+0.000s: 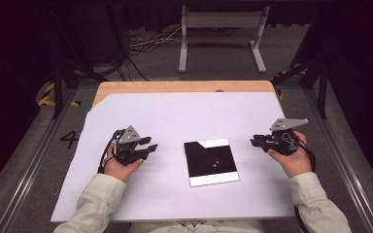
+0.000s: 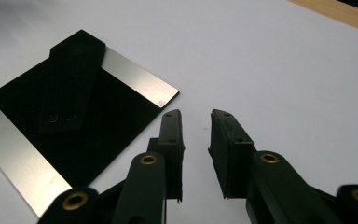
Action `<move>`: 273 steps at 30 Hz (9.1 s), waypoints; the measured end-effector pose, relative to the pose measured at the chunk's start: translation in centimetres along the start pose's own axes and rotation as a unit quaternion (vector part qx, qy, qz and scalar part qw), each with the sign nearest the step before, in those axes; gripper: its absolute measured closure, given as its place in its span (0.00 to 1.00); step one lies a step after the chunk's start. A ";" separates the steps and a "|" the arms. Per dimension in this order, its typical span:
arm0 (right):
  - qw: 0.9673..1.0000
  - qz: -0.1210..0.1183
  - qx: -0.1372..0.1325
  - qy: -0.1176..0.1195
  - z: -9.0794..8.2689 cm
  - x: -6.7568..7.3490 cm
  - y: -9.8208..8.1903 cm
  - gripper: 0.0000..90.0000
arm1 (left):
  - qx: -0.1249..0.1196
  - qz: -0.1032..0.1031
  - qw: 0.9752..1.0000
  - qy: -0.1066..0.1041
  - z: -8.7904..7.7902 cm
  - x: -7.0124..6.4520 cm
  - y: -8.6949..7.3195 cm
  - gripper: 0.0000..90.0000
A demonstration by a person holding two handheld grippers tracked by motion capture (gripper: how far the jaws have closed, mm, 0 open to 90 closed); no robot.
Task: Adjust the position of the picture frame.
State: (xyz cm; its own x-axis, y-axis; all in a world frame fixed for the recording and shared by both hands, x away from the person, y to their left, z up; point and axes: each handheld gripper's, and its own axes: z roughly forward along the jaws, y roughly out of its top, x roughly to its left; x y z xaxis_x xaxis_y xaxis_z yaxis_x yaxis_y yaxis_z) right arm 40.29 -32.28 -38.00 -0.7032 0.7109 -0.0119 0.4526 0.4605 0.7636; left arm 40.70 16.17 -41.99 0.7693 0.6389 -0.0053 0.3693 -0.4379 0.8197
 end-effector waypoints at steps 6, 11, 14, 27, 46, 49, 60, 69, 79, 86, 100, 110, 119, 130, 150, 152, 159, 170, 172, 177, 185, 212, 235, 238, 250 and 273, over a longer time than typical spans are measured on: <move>1.000 -0.002 0.000 0.006 -0.2 0.2 0.2 0.83 | 0.000 -0.001 1.000 -0.002 0.0 -0.1 0.1 0.66; 1.000 -0.009 0.007 0.013 -0.3 0.7 0.5 0.84 | 0.001 0.001 1.000 -0.004 0.2 0.0 0.1 0.66; 1.000 -0.015 0.011 0.020 -0.4 1.2 0.8 0.84 | 0.002 0.000 1.000 -0.004 0.2 0.0 0.1 0.66; 0.996 -0.049 0.035 0.059 -0.7 3.0 1.9 0.86 | 0.002 0.000 1.000 -0.005 0.2 0.0 0.1 0.66; 0.980 -0.105 0.112 0.127 0.1 5.9 2.1 0.97 | 0.005 0.000 1.000 -0.009 0.3 0.0 0.1 0.65; 0.977 -0.110 0.123 0.135 0.4 6.1 1.9 0.99 | 0.005 0.000 1.000 -0.010 0.4 0.0 0.1 0.65; 0.961 -0.129 0.176 0.171 1.6 6.9 1.4 1.00 | 0.007 0.001 1.000 -0.011 0.4 0.0 0.0 0.64; 0.945 -0.145 0.220 0.195 3.1 7.6 0.6 1.00 | 0.008 0.001 1.000 -0.012 0.5 0.0 0.0 0.64; 0.938 -0.152 0.244 0.193 4.3 7.8 -0.2 1.00 | 0.009 0.002 1.000 -0.012 0.5 0.0 0.0 0.64; 0.937 -0.161 0.251 0.183 4.6 7.9 -0.3 1.00 | 0.008 0.002 1.000 -0.012 0.5 0.0 0.0 0.63; 0.953 -0.162 0.217 0.134 5.1 6.7 -0.1 1.00 | 0.006 0.005 1.000 -0.006 0.7 -0.1 0.1 0.61; 0.975 -0.140 0.168 0.051 6.6 5.8 0.5 1.00 | 0.001 -0.010 1.000 -0.003 1.1 0.5 0.2 0.60; 0.984 -0.119 0.132 0.009 8.3 5.5 1.4 1.00 | 0.006 -0.043 0.999 0.020 2.2 1.5 0.2 0.60; 0.991 -0.096 0.096 -0.017 10.2 5.2 2.1 1.00 | 0.020 -0.044 0.998 0.033 3.2 2.1 0.2 0.69; 0.999 -0.036 0.039 0.001 5.3 3.7 1.6 1.00 | 0.062 -0.079 0.995 -0.022 5.4 2.6 0.7 0.91; 0.999 -0.033 0.036 0.000 4.9 3.5 1.5 1.00 | 0.069 -0.079 0.994 -0.023 5.8 2.5 0.8 0.94; 0.999 -0.028 0.034 0.001 4.2 3.4 1.4 0.99 | 0.085 -0.084 0.992 -0.043 6.4 2.4 0.9 1.00; 0.999 -0.024 0.032 -0.002 3.8 3.3 1.3 0.97 | 0.101 -0.100 0.987 -0.079 6.5 2.2 1.1 1.00; 0.999 -0.024 0.032 -0.002 3.7 3.3 1.3 0.97 | 0.109 -0.100 0.985 -0.090 6.4 2.0 1.1 1.00; 0.999 -0.018 0.029 -0.003 3.0 2.8 1.3 0.96 | 0.120 -0.082 0.984 -0.104 6.4 1.1 1.3 1.00; 1.000 0.006 0.024 -0.008 1.6 1.6 0.7 0.98 | 0.153 -0.048 0.974 -0.158 6.8 -1.6 2.0 1.00; 0.999 0.026 0.046 -0.005 1.7 0.9 0.2 0.98 | 0.161 0.034 0.966 -0.201 8.9 -8.2 3.6 1.00; 0.997 0.031 0.067 -0.004 3.2 0.4 -0.1 1.00 | 0.128 0.056 0.968 -0.209 10.2 -10.4 5.1 0.91; 0.997 0.035 0.068 -0.007 3.5 0.2 -0.2 1.00 | 0.120 0.044 0.971 -0.201 9.6 -9.5 5.1 0.90; 0.996 0.043 0.073 -0.019 5.5 -1.3 1.5 1.00 | 0.105 0.018 0.983 -0.152 6.7 -6.0 4.0 0.88; 0.990 0.106 0.087 -0.021 11.3 -4.8 4.1 1.00 | 0.069 -0.054 0.991 -0.105 3.1 -0.7 2.2 0.84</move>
State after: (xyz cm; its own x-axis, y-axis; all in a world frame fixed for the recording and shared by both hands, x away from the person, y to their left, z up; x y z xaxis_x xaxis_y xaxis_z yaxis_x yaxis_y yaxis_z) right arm 51.77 -27.81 -42.07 -0.5616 0.8204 0.1071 0.6776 0.3817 0.6286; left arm 42.57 12.83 -41.96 0.8079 0.5468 -0.2197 0.5114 -0.4654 0.7224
